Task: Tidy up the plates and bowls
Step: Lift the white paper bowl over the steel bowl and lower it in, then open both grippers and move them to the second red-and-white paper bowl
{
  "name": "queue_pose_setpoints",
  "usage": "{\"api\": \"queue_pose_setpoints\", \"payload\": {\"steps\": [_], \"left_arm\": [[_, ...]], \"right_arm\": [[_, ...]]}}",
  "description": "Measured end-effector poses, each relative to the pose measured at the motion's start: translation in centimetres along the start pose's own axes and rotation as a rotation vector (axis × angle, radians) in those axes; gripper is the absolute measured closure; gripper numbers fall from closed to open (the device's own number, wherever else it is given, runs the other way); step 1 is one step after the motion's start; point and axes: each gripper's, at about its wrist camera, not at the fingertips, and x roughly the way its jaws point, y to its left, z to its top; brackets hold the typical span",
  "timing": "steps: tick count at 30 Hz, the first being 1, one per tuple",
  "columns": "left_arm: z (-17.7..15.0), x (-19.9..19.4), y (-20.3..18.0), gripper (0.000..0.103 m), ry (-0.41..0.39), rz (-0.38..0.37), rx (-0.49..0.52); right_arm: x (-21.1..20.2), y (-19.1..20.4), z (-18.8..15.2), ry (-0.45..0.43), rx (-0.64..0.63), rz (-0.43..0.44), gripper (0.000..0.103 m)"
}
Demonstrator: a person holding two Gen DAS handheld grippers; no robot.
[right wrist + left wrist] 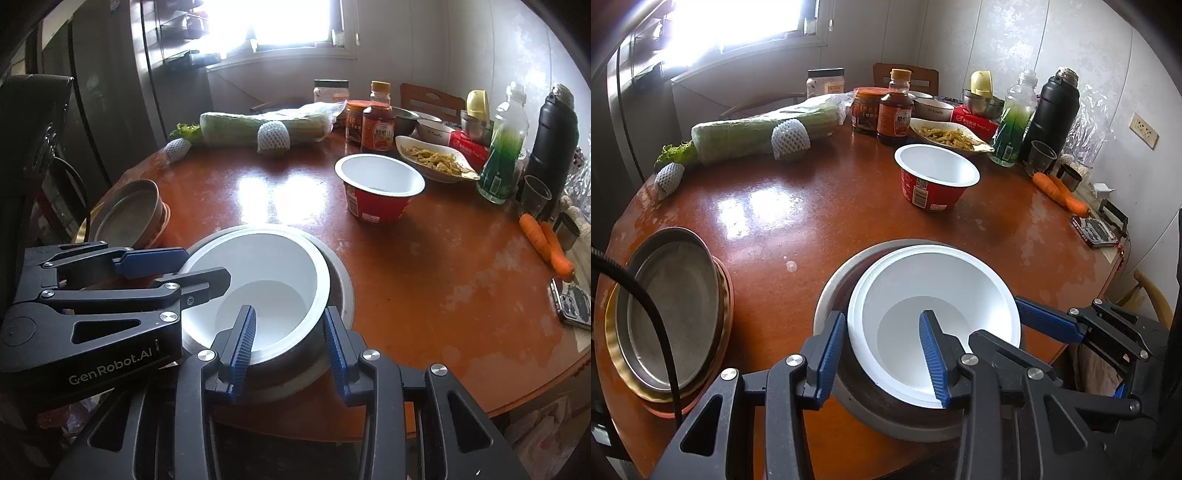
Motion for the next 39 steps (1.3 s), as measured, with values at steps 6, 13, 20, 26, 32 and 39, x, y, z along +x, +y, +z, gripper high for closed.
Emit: {"api": "queue_pose_setpoints", "payload": {"steps": [6,13,20,26,32,39], "left_arm": [[0.2,-0.3,0.4,0.061,-0.012,-0.005,-0.005],[0.3,-0.9,0.3,0.061,-0.024,0.000,-0.001],[0.4,-1.7,-0.2,0.061,-0.042,0.001,0.011],[0.5,-2.7,-0.4,0.061,-0.064,0.006,0.015],[0.6,-3.3,-0.5,0.059,-0.078,0.011,0.007],[1.1,-3.6,-0.3,0.056,-0.098,0.004,-0.005]], "right_arm": [[-0.3,-0.2,0.1,-0.011,0.008,-0.005,0.062],[-1.0,-0.8,0.4,-0.035,0.025,-0.017,0.062],[-1.9,-1.4,0.6,-0.062,0.037,-0.039,0.061],[-2.3,-1.8,0.5,-0.073,0.049,-0.037,0.060],[-2.9,-2.0,0.5,-0.089,0.055,-0.034,0.059],[-3.4,-2.6,0.7,-0.112,0.070,-0.037,0.054]]}}
